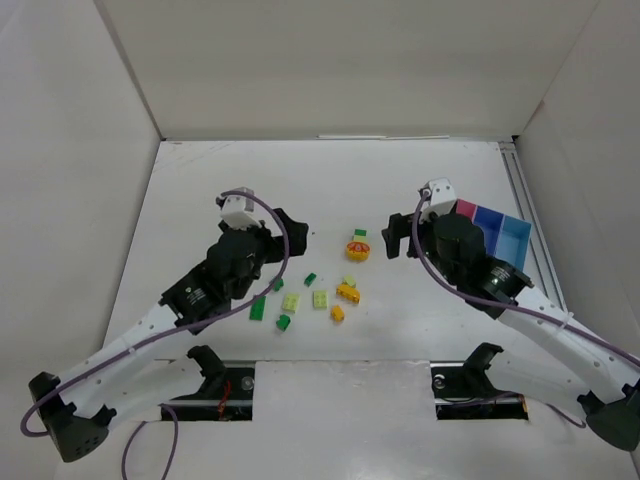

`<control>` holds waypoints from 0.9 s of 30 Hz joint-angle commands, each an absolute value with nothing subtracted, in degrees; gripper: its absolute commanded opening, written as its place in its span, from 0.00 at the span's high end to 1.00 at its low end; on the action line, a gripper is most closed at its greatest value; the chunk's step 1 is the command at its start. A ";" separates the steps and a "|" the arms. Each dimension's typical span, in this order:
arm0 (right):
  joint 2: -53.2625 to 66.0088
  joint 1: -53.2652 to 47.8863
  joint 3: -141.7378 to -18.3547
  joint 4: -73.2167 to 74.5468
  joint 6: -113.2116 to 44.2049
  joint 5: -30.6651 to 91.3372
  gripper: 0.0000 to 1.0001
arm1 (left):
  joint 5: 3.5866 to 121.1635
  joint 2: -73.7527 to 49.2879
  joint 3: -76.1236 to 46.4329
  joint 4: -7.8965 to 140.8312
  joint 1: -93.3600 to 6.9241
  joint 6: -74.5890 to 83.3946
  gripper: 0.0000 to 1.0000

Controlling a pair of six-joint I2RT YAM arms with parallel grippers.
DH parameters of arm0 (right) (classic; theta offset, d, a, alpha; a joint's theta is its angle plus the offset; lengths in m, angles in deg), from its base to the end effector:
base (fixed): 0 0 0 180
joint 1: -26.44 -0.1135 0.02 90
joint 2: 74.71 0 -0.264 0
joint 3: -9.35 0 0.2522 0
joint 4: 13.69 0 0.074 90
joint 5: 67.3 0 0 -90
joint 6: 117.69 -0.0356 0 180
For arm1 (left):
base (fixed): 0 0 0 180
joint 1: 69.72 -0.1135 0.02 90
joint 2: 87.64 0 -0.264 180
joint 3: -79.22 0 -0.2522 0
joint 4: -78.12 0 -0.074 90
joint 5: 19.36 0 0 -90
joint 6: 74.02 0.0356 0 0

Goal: Sort the legos into containers by color

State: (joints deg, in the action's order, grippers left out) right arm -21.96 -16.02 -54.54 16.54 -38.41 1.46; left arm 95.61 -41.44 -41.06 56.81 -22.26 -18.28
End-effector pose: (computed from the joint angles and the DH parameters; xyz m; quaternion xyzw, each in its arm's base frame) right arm 0.1629 0.1315 0.3373 -0.1161 0.7993 0.1209 0.5770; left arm 0.1380 -0.1282 0.3486 -0.0566 0.7471 -0.2967 0.5920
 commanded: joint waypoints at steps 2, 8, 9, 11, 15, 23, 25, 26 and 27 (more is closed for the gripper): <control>-22.76 -15.67 -56.09 19.84 -42.45 -2.70 0.00 | 86.40 -30.12 -38.34 58.91 -22.26 -14.17 0.00; -20.22 -7.86 -58.81 25.80 -48.85 -6.57 0.00 | 80.75 -11.99 -30.52 61.81 -22.26 -15.75 0.00; -20.22 -6.10 -59.51 28.52 -48.87 -6.57 0.00 | 80.74 -9.27 -28.67 61.29 -22.26 -16.44 0.00; -20.22 -0.91 -60.05 29.68 -49.39 -7.10 0.00 | 81.44 -1.53 -23.42 60.59 -20.42 -17.15 0.00; -20.22 7.61 -59.44 30.22 -50.01 -1.67 0.00 | 85.58 9.28 -14.26 53.84 -18.04 -16.63 0.00; -19.69 14.75 -57.50 26.88 -47.29 8.27 0.00 | 88.13 21.61 -3.61 47.40 -18.04 -15.22 0.00; -18.46 15.28 -57.50 26.18 -46.24 8.98 0.00 | 88.13 21.61 -4.22 48.18 -18.56 -15.22 0.00; -18.46 15.88 -57.50 26.17 -46.23 8.98 0.00 | 88.13 21.61 -4.22 48.19 -18.57 -16.18 0.00; -17.85 15.89 -57.50 26.17 -46.23 9.68 0.00 | 88.13 22.13 -4.22 48.19 -19.09 -16.19 0.00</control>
State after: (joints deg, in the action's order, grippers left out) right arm -18.70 15.04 -57.10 28.76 -47.37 6.82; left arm 86.25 23.41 -6.20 49.42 -18.19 -16.01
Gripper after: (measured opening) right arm 0.994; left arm 0.997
